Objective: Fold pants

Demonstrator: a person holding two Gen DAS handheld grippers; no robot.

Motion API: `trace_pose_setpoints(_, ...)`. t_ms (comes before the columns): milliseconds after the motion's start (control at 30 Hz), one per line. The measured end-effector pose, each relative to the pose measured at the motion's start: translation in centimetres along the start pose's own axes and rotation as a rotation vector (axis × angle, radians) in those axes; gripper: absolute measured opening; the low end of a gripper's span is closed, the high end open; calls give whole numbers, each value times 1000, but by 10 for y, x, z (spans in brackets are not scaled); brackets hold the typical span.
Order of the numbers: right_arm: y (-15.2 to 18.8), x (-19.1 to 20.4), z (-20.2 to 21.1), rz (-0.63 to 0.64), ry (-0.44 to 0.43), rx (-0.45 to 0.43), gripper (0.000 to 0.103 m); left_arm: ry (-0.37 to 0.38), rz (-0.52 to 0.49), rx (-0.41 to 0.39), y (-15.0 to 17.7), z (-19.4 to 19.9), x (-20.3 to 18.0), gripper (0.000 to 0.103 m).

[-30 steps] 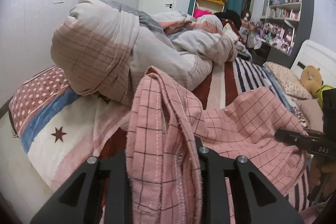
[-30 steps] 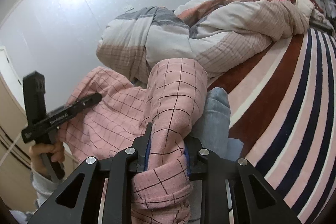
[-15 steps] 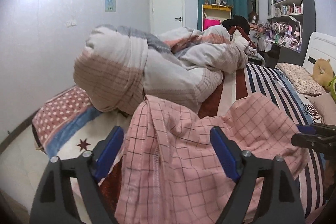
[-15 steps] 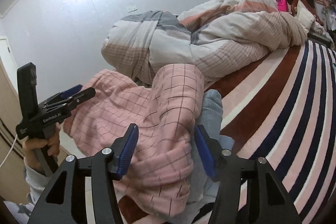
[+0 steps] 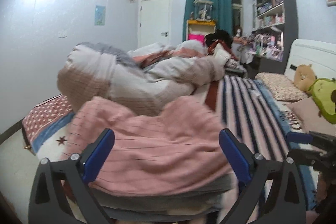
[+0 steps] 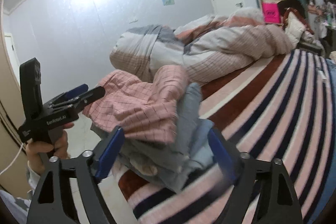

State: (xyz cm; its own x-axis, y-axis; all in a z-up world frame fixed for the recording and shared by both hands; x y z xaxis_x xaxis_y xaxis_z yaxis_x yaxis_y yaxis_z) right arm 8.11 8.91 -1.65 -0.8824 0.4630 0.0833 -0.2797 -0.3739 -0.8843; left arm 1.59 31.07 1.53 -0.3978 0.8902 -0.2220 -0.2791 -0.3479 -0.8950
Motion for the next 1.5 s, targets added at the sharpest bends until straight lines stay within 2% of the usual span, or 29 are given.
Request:
trace_pose_setpoints(100,18,-11,34,5,68,-22,85,73,-10,-16,13,11,-41,99)
trace_pose_setpoints(200,40,-27,75,9,154,-56,93,124,-28,-37,29,22,-80,100)
trace_pose_setpoints(300,59,-41,108,8,232,-77,93,169,-44,-45,46,32,-117,100)
trace_pose_setpoints(400,81,-52,142,3,297,-98,95,195,-72,-65,62,43,-150,100)
trace_pose_setpoints(467,94,-59,163,9,343,-115,102,197,-89,-74,73,49,-169,100)
trace_pose_setpoints(667,125,-75,215,22,477,-139,102,216,-126,-57,96,59,-206,100)
trace_pose_setpoints(867,132,-79,235,23,501,-161,102,208,-137,-41,104,60,-216,100)
trace_pose_setpoints(1500,139,-87,243,-11,497,-178,102,214,-143,-31,107,58,-223,100)
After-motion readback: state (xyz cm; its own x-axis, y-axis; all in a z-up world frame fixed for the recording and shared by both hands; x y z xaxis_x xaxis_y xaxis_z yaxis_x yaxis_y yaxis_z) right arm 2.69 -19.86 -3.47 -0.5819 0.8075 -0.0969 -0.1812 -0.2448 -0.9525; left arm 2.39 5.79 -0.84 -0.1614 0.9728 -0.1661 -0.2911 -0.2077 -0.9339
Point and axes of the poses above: each gripper's, at about its wrist camera, not at the fingertips, and z roughly against the way its jaws point, x to its left, y to its underside, the point moved 7 cm from there along -z, roughly the way its jaws point, and after that the axes turned 12 degrees about z, right-handed, at the moved point
